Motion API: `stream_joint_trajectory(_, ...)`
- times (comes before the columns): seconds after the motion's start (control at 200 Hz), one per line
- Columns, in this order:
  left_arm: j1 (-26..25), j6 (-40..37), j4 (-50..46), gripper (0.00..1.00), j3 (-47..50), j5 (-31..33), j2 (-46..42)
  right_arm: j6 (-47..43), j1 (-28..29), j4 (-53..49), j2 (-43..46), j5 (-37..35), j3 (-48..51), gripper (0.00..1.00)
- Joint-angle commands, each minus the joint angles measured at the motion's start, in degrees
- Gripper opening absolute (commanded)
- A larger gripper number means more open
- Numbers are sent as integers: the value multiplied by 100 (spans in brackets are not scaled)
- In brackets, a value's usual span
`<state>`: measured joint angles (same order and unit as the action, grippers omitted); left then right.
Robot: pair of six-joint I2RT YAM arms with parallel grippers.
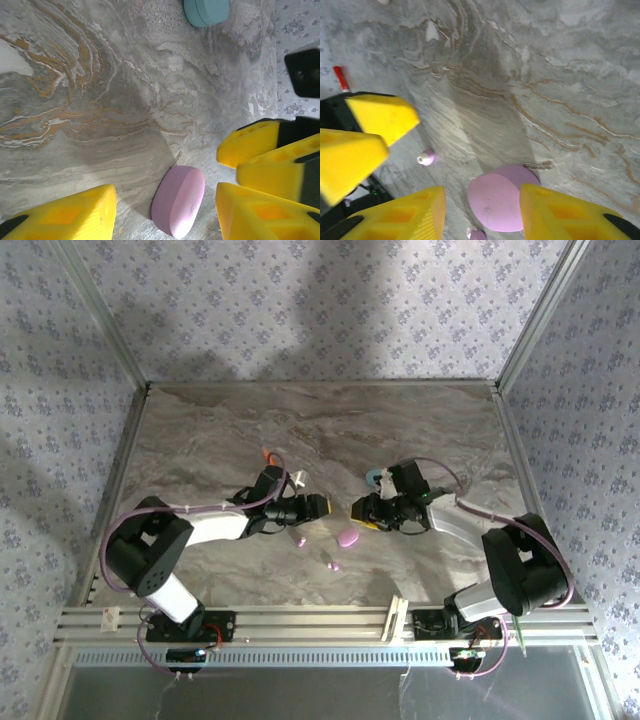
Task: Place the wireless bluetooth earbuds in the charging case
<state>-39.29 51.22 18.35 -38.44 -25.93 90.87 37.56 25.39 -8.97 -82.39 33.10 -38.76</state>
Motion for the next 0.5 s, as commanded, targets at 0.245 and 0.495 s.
stream_joint_trajectory(0.245, 349, -432, -715, 57, 219, 202, -825, -716, 681, -1422, 303, -1057, -458, 64)
stream_joint_trajectory(0.495, 446, -538, -894, 59, 223, 238, -968, -537, 1031, -1326, 188, -696, -445, 81)
